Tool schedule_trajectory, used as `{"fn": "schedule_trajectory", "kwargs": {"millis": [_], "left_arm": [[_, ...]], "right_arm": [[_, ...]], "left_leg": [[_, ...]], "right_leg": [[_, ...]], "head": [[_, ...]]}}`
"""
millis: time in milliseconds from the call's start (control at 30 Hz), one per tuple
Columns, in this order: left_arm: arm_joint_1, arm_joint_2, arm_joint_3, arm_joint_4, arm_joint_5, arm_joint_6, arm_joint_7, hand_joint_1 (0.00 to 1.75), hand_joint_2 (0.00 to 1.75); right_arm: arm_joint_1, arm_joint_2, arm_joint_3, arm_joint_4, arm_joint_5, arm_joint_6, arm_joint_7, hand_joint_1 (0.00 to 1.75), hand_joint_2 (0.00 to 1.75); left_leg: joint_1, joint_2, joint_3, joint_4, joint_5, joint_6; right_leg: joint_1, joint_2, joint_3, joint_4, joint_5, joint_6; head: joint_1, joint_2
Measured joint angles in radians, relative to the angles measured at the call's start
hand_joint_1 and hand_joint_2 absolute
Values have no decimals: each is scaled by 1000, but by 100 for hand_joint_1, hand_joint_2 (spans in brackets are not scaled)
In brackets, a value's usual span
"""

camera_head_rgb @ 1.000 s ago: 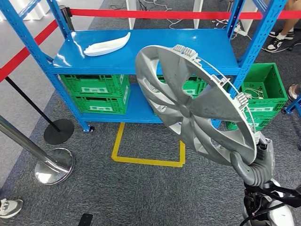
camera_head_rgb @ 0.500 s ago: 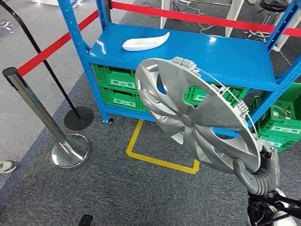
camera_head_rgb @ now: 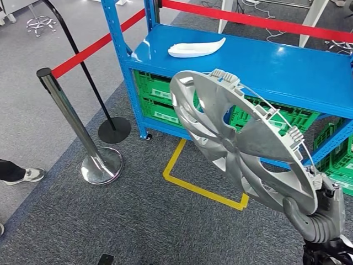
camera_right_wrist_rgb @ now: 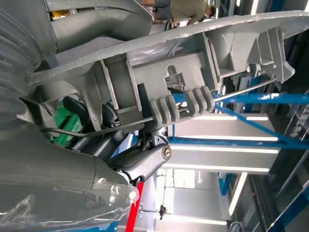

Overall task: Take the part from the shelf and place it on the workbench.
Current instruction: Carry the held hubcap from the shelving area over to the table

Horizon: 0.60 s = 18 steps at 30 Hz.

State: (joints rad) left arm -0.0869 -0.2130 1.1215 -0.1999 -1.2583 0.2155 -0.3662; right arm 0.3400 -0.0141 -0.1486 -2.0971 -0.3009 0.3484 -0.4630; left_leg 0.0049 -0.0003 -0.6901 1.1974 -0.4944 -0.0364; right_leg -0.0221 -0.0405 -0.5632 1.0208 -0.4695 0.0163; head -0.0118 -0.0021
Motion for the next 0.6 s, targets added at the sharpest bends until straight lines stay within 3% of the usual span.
{"fn": "schedule_trajectory", "kwargs": {"millis": [67,100,133,200,233,300,367,400,433,467,500,567,600], "left_arm": [[-5,2,-2,0,3,27,-2,0,175],[-8,3,-3,0,5,35,-3,0,175],[-10,4,-3,0,8,39,-3,0,175],[-10,7,-3,0,16,44,-2,0,175],[-9,8,-2,0,23,45,-1,0,175],[-11,9,-1,0,34,46,1,0,175],[-15,8,0,0,30,47,2,0,175],[-17,6,-1,0,25,49,2,0,175],[-18,3,-1,0,20,53,2,0,175],[-20,-1,-2,0,18,59,1,0,175],[-23,-5,-3,0,17,67,-1,0,175],[-33,-14,-6,0,16,78,-5,0,175],[-37,-17,-7,0,16,79,-6,0,175]], "right_arm": [[2,2,-8,-8,14,-3,-18,175,175],[3,2,-13,-12,17,-4,-27,175,175],[5,2,-18,-16,17,-4,-33,175,175],[5,2,-25,-21,12,-3,-40,175,175],[5,1,-29,-22,7,0,-42,175,175],[4,1,-42,-24,-4,6,-46,175,175],[4,1,-55,-24,-6,13,-51,175,175],[4,1,-61,-23,-5,16,-53,175,175],[3,1,-65,-22,-5,20,-55,175,175],[2,1,-68,-20,-5,23,-57,175,175],[-1,1,-70,-18,-5,26,-59,175,175],[-10,1,-70,-13,-2,28,-65,175,175],[-14,1,-70,-11,1,28,-68,175,175]], "left_leg": [[-1,31,75,-136,50,4],[-3,41,97,-179,60,8],[-5,44,106,-199,62,13],[-6,26,104,-205,65,27],[-5,19,105,-208,67,34],[-2,3,107,-213,72,48],[-4,-14,106,-212,73,54],[-6,-24,106,-212,73,56],[-7,-34,106,-212,73,56],[-7,-45,107,-211,73,56],[-7,-57,108,-210,73,56],[-8,-78,105,-205,74,51],[-8,-87,102,-203,75,46]], "right_leg": [[3,-15,3,1,-4,9],[6,-22,4,2,-5,15],[8,-29,6,1,-6,21],[8,-41,9,-3,-6,33],[6,-36,7,2,-14,39],[3,-2,-23,72,-58,45],[4,31,-86,212,-122,46],[5,37,-113,267,-139,45],[5,39,-125,287,-137,44],[6,41,-116,263,-113,43],[5,46,-88,203,-76,42],[0,80,-21,65,-23,39],[-1,93,-1,23,-13,36]], "head": [[-1,0],[0,0],[1,0],[3,0],[4,0],[10,0],[14,0],[15,0],[15,0],[15,0],[15,0],[15,0],[15,0]]}}
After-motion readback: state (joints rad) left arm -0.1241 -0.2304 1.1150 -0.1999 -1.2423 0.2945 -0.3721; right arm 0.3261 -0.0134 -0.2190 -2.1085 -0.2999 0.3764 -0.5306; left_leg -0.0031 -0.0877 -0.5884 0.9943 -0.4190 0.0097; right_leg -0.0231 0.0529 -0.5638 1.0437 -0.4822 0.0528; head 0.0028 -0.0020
